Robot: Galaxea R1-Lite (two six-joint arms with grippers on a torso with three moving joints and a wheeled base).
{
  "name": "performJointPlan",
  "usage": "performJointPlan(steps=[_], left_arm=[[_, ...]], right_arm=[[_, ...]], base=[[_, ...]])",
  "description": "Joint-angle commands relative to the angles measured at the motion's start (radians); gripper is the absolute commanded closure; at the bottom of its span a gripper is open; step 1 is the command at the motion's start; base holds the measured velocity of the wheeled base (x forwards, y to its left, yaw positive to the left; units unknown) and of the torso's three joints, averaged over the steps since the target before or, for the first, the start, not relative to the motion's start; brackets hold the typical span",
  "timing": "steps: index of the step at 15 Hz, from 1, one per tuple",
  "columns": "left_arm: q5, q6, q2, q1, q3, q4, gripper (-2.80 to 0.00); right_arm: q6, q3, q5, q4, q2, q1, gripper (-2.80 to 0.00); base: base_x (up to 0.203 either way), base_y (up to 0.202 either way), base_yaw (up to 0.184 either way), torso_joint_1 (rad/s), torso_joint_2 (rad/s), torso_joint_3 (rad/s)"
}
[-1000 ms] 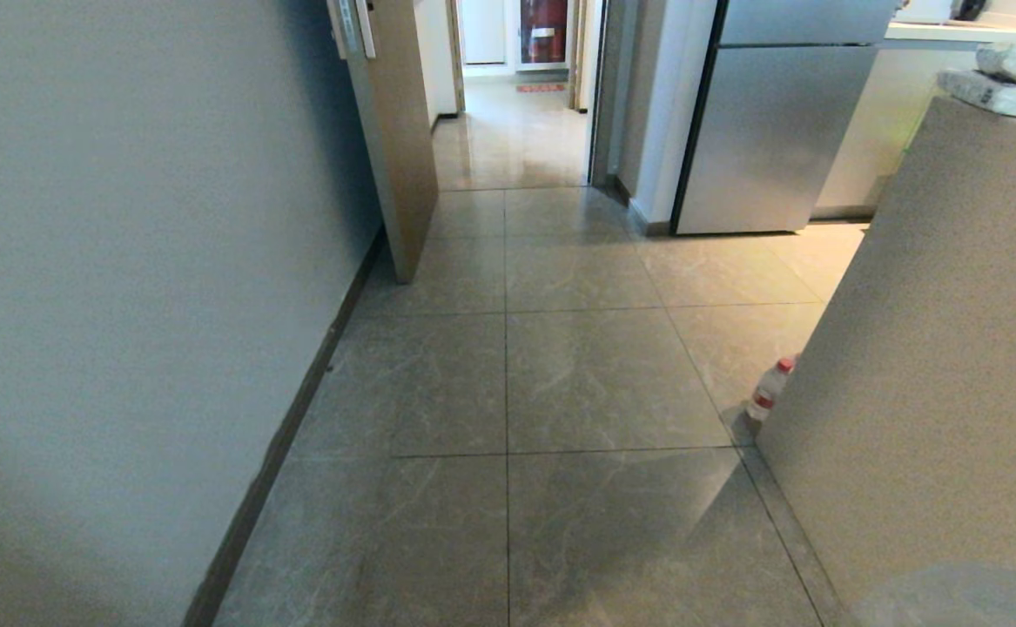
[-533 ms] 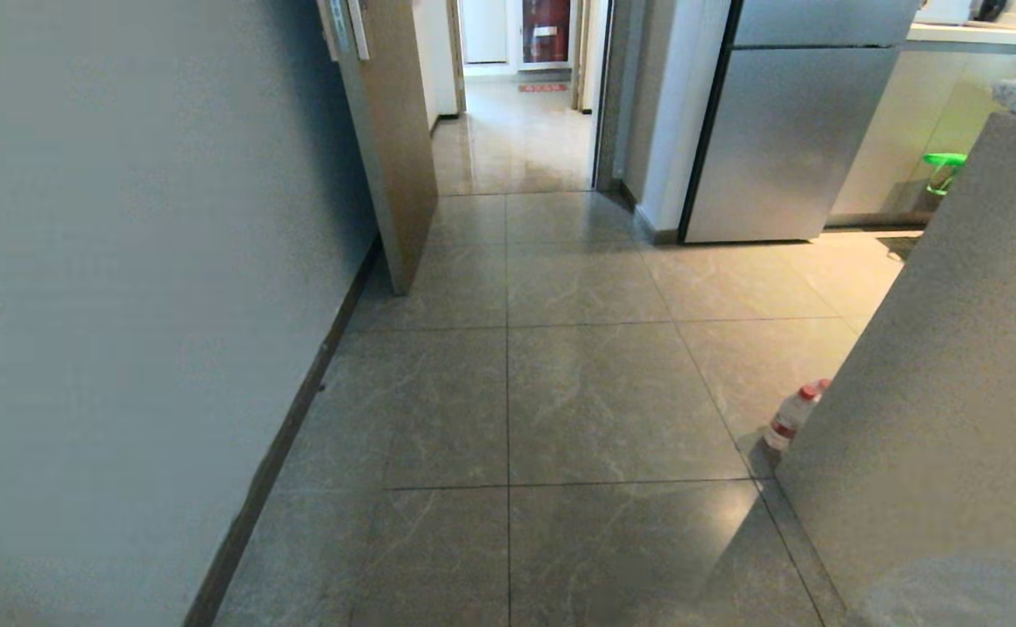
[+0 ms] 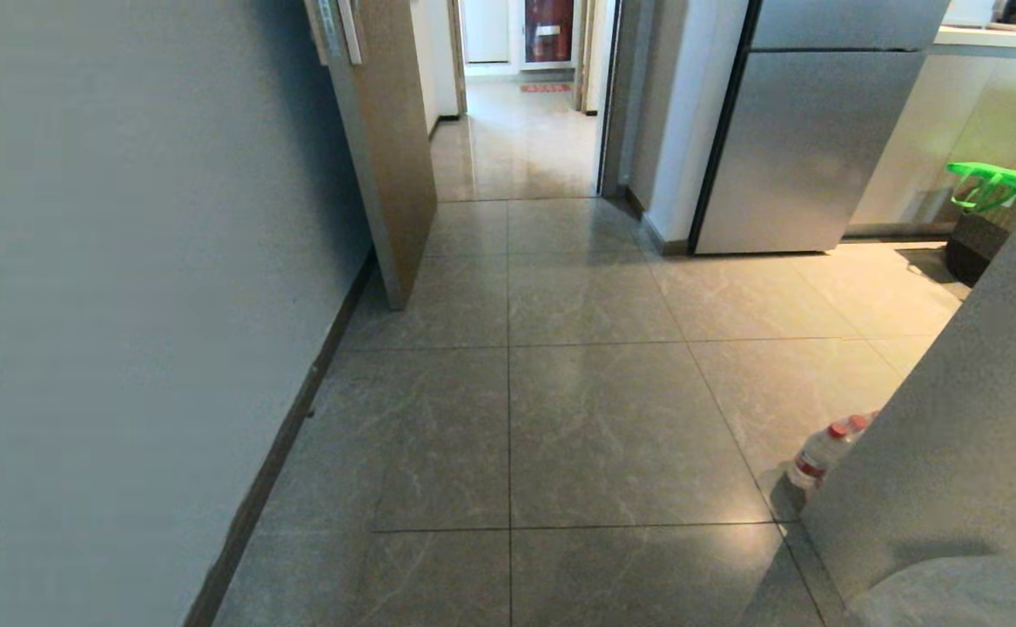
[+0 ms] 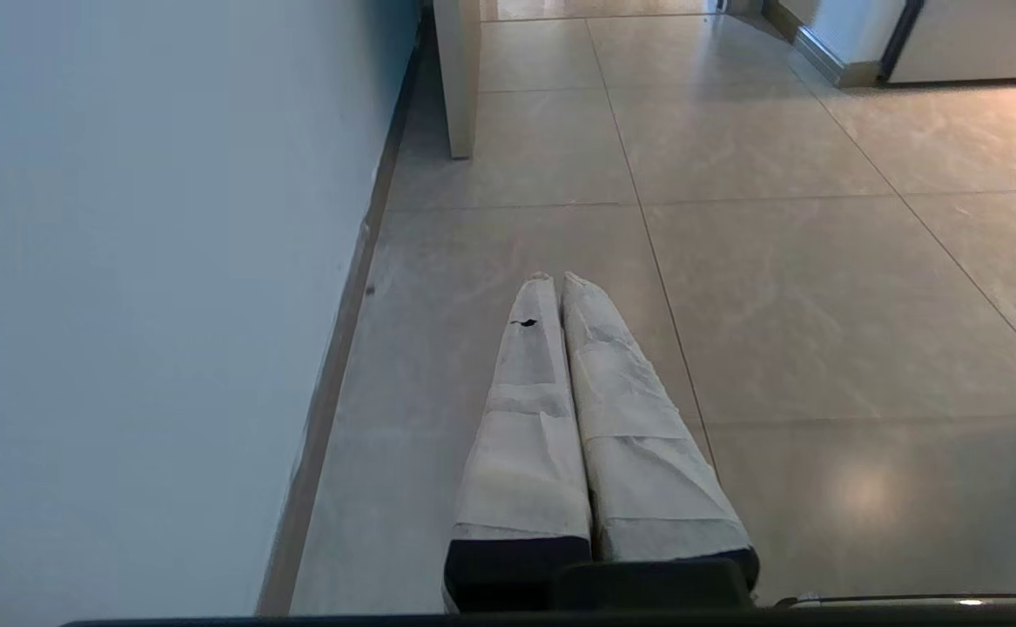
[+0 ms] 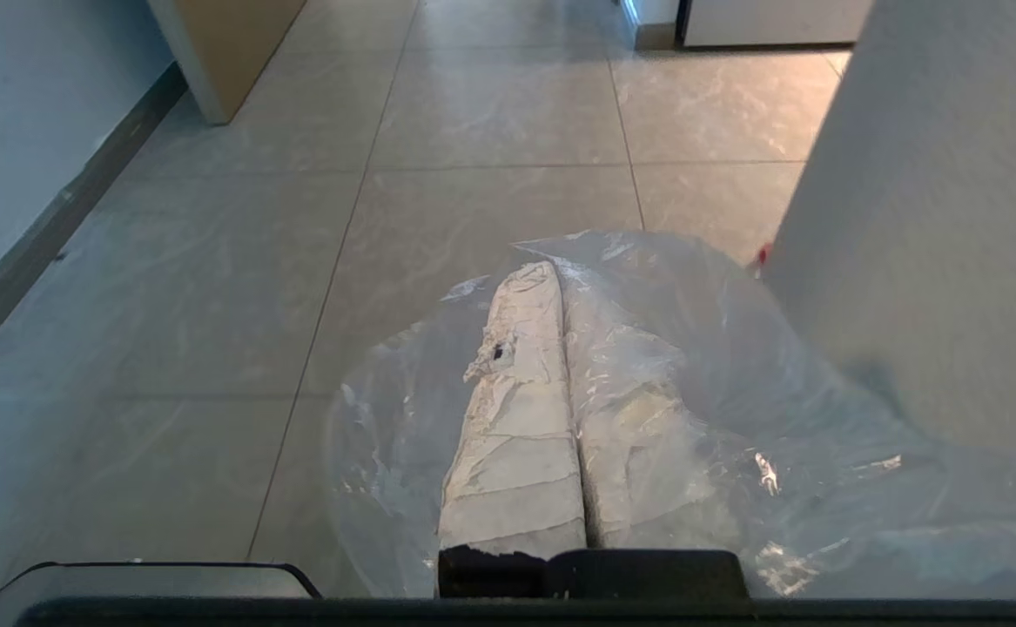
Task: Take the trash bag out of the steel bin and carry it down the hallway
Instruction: Put the trash bag at the door
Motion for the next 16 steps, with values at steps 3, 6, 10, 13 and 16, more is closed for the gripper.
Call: performJointPlan(steps=[3, 6, 10, 13, 16], left_arm=[[0.0, -0.001, 0.0, 0.0, 0.011, 0.0, 0.0], [0.0, -0.001, 0.0, 0.0, 0.011, 0.0, 0.0], [0.0, -0.001, 0.0, 0.0, 0.011, 0.0, 0.0], [0.0, -0.001, 0.0, 0.0, 0.011, 0.0, 0.0], [0.0, -0.001, 0.0, 0.0, 0.011, 0.0, 0.0]], right_arm=[[0.0, 0.0, 0.0, 0.0, 0.001, 0.001, 0.0], [0.0, 0.0, 0.0, 0.0, 0.001, 0.001, 0.0], [0.0, 0.0, 0.0, 0.0, 0.001, 0.001, 0.0], [0.0, 0.0, 0.0, 0.0, 0.001, 0.001, 0.0], [0.0, 0.0, 0.0, 0.0, 0.001, 0.001, 0.0]], base=[[0.192, 0.0, 0.0, 0.001, 0.0, 0.001], [0.191, 0.0, 0.002, 0.001, 0.0, 0.0], [0.188, 0.0, 0.001, 0.001, 0.0, 0.002], [0.189, 0.0, 0.0, 0.002, 0.0, 0.003], [0.189, 0.0, 0.001, 0.004, 0.0, 0.003]])
